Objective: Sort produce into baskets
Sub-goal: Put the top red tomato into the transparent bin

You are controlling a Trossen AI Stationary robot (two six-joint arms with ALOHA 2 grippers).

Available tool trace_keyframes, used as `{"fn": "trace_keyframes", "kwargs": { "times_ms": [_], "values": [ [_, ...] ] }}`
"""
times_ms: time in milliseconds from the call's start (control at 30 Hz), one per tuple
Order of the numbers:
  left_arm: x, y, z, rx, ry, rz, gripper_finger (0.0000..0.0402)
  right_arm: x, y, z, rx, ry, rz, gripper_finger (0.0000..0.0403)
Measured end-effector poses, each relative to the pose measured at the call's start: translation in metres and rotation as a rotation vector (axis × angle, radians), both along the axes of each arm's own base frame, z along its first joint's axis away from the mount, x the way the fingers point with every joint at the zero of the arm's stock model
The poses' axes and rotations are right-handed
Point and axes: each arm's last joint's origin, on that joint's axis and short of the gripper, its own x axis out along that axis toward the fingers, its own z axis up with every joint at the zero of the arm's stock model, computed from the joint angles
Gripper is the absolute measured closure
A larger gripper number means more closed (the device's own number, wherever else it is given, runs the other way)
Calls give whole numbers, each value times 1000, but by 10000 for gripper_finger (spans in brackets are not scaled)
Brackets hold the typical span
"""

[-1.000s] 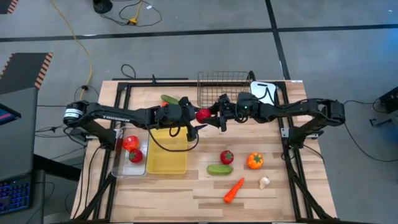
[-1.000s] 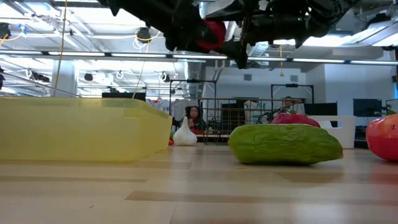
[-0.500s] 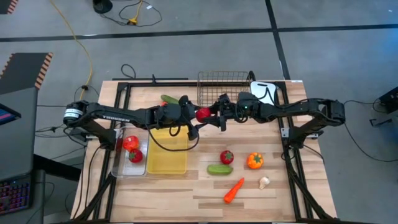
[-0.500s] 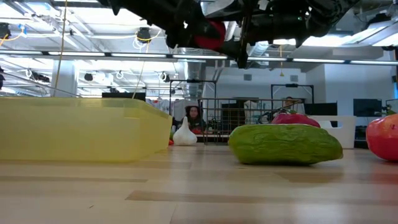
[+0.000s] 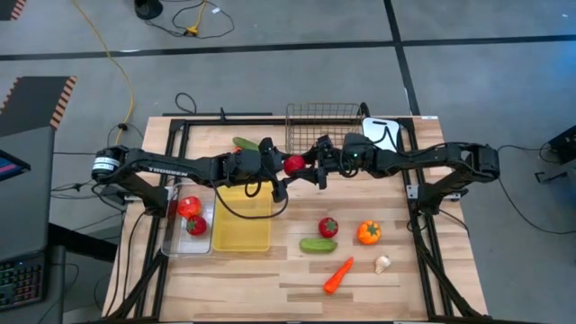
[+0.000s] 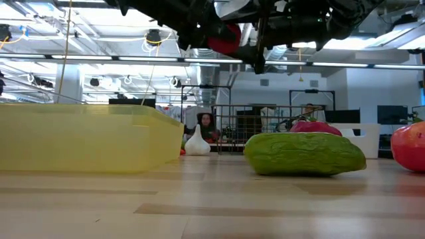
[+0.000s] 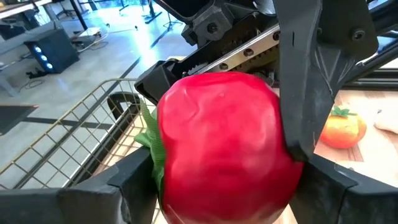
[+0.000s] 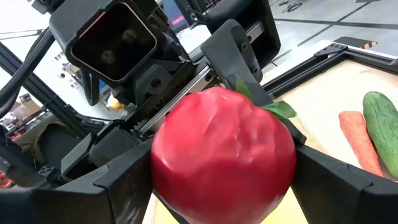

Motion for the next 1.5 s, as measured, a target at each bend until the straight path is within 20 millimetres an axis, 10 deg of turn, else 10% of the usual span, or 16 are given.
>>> {"fn": "trace_keyframes", "kwargs": {
  "times_ms": [1500],
  "values": [
    [-24,-3,-2,-115,183,21,130,-16,-22,-6,-158,141,24,19]
  ]
}}
